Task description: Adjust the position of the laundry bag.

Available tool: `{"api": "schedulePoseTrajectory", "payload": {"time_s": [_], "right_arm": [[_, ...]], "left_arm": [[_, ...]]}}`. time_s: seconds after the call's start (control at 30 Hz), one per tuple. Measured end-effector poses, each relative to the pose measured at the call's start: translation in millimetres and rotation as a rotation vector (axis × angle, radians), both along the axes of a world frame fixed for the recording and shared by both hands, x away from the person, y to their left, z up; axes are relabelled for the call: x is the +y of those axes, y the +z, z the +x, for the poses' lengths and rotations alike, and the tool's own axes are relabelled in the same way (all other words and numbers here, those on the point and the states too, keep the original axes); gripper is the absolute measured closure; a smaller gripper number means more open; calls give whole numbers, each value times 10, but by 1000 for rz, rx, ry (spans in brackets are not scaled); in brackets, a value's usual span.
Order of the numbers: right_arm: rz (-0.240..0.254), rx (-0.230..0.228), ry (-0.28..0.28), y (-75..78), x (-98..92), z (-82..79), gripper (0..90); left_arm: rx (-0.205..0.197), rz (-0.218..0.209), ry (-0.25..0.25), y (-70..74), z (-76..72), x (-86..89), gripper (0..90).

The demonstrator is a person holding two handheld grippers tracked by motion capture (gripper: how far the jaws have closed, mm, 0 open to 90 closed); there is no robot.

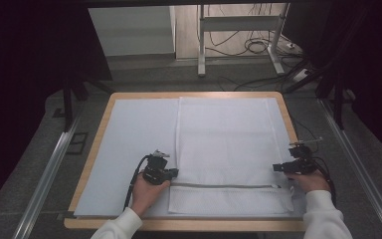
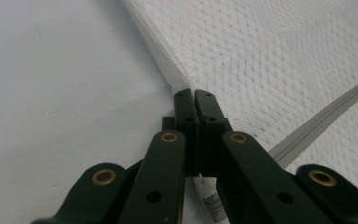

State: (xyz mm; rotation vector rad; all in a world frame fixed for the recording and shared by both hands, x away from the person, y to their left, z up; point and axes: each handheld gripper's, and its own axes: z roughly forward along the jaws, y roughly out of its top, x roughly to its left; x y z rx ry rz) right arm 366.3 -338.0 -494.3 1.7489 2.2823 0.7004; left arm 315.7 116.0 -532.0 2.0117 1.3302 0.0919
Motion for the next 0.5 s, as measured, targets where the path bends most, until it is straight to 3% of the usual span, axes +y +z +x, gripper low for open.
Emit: {"api": "schedulePoseTrajectory", "payload": {"time_s": [0.2,0.37,0.4,0.5], "right_arm": [[-26,-10,12,0,27,-2,479],[-94,-16,22,-1,101,-5,531],[-134,-27,20,-4,126,-10,594],[-153,-33,20,-2,139,-10,662]], "left_arm": [[1,-2,-1,0,1,0,894],[1,-2,-2,-1,2,0,894],[2,-3,-2,-1,3,0,894],[2,-3,-3,0,3,0,894]]}}
